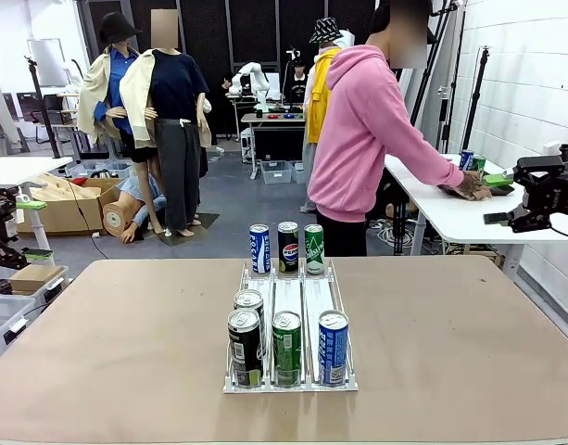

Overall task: Retrieve and hand over the desired beverage to the person.
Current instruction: Place the picked can on the Handle tray extended by the person.

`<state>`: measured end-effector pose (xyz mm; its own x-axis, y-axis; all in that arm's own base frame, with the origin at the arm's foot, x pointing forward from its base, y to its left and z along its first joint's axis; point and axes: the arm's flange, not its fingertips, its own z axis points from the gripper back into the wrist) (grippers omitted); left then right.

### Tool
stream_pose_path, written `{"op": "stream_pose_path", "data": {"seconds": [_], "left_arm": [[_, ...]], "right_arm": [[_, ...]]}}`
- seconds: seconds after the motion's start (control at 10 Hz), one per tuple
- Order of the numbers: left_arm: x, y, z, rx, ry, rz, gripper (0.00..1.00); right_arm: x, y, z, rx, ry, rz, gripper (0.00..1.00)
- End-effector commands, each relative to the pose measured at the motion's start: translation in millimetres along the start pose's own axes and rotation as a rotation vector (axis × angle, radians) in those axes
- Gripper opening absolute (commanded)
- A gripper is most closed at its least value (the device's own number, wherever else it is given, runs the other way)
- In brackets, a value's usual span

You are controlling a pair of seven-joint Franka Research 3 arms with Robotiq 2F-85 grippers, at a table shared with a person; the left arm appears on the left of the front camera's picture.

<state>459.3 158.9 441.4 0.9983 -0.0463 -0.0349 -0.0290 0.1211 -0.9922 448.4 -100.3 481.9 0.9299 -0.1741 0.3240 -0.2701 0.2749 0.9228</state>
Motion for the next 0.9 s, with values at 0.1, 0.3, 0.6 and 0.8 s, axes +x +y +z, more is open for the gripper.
{"op": "stream_pose_path", "data": {"seconds": [0.1, 0.3, 0.6, 0.8], "left_arm": [[0.2, -2.0, -0.2, 0.001, -0.011, 0.001, 1.0], [0.2, -2.0, -0.2, 0.001, -0.011, 0.001, 1.0], [0.2, -2.0, -0.2, 0.001, -0.011, 0.001, 1.0], [0.2, -2.0, -0.2, 0.001, -0.011, 0.001, 1.0]], "right_arm": [[2.0, 0.2, -0.7, -0.017, 0.001, -0.015, 1.0], [2.0, 0.2, -0.7, -0.017, 0.001, -0.015, 1.0], [2.0, 0.2, -0.7, -0.017, 0.001, -0.015, 1.0], [2.0, 0.2, -0.7, -0.017, 0.001, -0.015, 1.0]]}}
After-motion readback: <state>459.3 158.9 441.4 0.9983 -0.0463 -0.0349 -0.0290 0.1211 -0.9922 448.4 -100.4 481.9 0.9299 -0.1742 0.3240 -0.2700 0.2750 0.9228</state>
